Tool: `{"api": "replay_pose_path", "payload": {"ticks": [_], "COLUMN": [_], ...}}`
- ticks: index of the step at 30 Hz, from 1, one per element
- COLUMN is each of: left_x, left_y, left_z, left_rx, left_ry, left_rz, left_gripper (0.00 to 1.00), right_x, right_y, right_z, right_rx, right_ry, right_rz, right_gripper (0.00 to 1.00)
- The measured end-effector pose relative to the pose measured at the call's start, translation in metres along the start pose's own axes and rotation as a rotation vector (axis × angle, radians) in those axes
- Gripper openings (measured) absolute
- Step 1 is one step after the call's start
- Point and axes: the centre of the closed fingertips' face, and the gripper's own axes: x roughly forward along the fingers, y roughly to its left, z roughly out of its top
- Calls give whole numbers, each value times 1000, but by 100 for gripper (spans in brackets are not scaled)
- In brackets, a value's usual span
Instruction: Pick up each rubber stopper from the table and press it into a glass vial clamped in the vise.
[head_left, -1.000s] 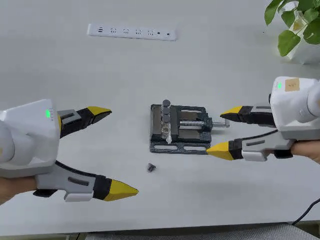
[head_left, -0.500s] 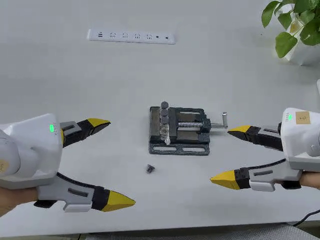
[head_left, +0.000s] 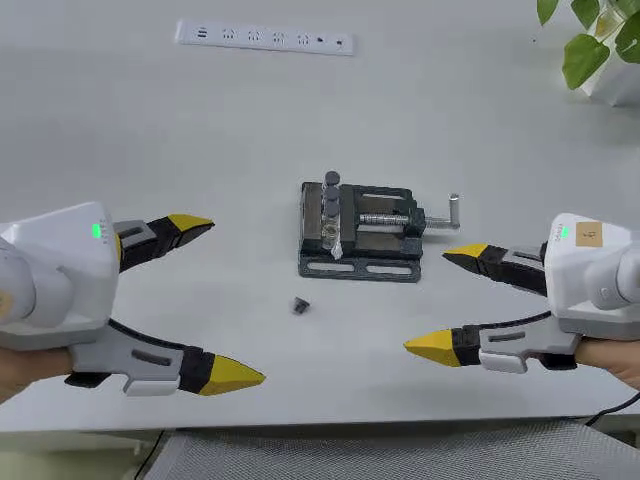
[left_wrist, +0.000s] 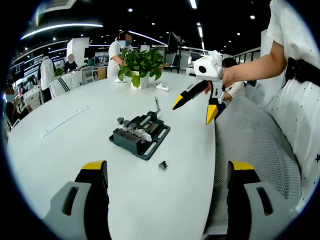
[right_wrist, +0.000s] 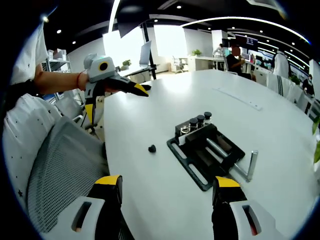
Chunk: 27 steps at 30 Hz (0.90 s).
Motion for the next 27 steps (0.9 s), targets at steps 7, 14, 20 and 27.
{"api": "replay_pose_path", "payload": {"ticks": [7,14,20,27], "left_x": [1,1,2,2], "left_y": [-2,-3,-3,-3], "left_z": [-5,-9,-13,-15], "left_rx": [-13,-19,-28,-38], "left_ry": [-3,-1,2,4], "left_rz": [0,-2,-4,-4], "left_gripper": [99,99,99,99], "right_x": [19,46,71,94], "right_y": [11,21,24,30], "right_z": [3,13,20,27], "right_rx": [-7,-55,-92,-184], "right_ry": [-14,-15,-12,25], "right_rz": [25,60,97,123], "right_gripper": [65,53,39,22]}}
